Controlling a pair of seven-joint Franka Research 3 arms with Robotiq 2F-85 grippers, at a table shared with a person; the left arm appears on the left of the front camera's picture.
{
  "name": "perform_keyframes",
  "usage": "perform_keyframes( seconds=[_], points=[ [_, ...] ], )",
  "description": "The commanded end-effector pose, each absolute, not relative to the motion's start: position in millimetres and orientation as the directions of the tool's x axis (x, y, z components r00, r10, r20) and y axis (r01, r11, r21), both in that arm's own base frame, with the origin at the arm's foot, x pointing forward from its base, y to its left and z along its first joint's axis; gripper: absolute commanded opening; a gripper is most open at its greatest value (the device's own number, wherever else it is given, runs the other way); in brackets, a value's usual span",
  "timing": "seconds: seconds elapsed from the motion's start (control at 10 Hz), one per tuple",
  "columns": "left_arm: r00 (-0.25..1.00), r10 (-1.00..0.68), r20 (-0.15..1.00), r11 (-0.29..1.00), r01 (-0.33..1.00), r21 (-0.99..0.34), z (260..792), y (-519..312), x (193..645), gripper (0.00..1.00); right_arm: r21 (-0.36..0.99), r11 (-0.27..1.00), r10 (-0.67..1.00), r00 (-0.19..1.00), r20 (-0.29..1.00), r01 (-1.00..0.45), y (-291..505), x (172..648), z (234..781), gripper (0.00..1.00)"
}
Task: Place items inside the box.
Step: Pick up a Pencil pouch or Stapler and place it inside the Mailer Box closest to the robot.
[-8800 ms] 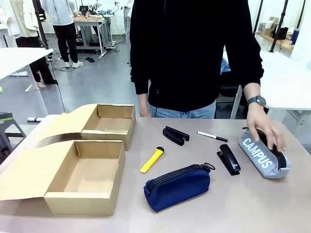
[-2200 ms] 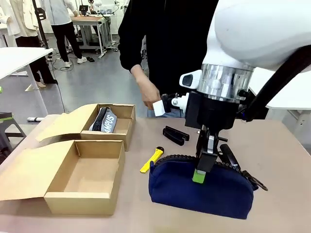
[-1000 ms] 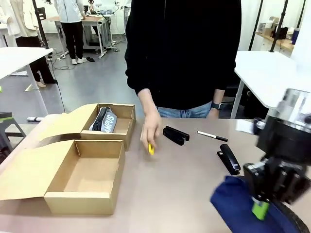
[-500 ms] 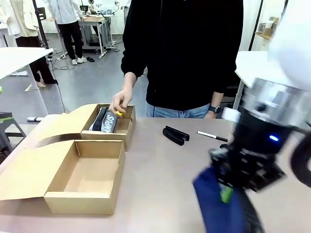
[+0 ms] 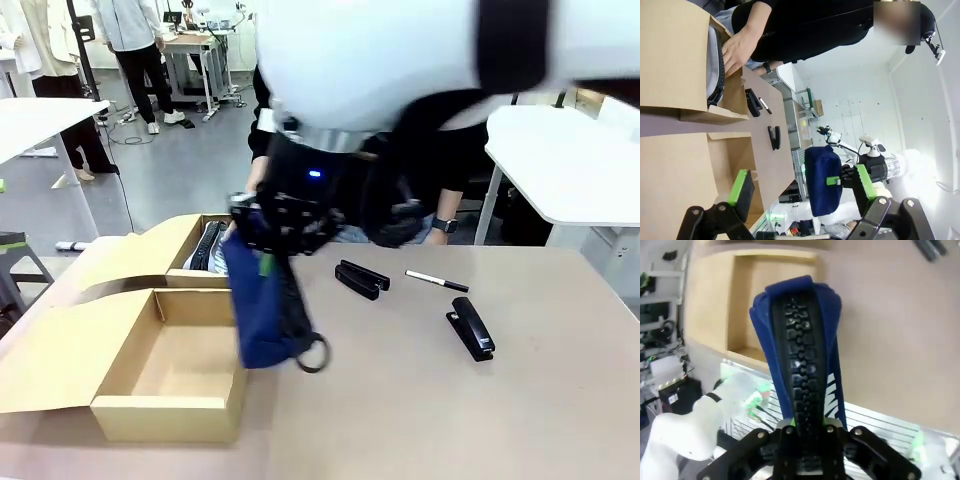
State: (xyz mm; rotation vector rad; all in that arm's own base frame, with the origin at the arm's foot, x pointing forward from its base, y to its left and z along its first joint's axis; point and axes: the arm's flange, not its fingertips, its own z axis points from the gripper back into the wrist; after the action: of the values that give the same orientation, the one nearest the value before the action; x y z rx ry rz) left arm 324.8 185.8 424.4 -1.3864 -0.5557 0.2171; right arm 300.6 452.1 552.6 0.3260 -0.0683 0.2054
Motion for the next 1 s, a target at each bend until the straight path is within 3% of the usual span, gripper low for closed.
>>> perform_keyframes(
  seconds=[0.0,0.1,0.2,0.5,0.6,0.9],
  points=[
    [0.851,0.454,0.265,0.188,0.199,-0.962,424.3,185.8,323.4,1.0,0.274,0.948,0.169,0.986,0.001,-0.163,506.8,301.9,529.5,0.08],
    [0.851,0.454,0.265,0.188,0.199,-0.962,424.3,185.8,323.4,1.0,0.261,0.939,0.244,0.969,-0.043,-0.224,520.5,294.3,524.6,0.08],
    [0.851,0.454,0.265,0.188,0.199,-0.962,424.3,185.8,323.4,1.0,0.316,0.925,0.204,0.977,0.056,-0.211,476.3,302.5,535.4,0.08],
    [0.851,0.454,0.265,0.188,0.199,-0.962,424.3,185.8,323.4,1.0,0.307,0.927,0.223,0.975,0.01,-0.215,496.1,299.5,517.1,0.08],
    [0.851,0.454,0.265,0.188,0.199,-0.962,424.3,185.8,323.4,1.0,0.203,0.973,0.118,0.993,-0.032,-0.109,517.6,305.6,514.9,0.08],
    [0.851,0.454,0.265,0.188,0.199,-0.962,424.3,185.8,323.4,1.0,0.19,0.974,-0.106,0.99,-0.094,0.122,564.3,333.3,505.1,0.08]
  ],
)
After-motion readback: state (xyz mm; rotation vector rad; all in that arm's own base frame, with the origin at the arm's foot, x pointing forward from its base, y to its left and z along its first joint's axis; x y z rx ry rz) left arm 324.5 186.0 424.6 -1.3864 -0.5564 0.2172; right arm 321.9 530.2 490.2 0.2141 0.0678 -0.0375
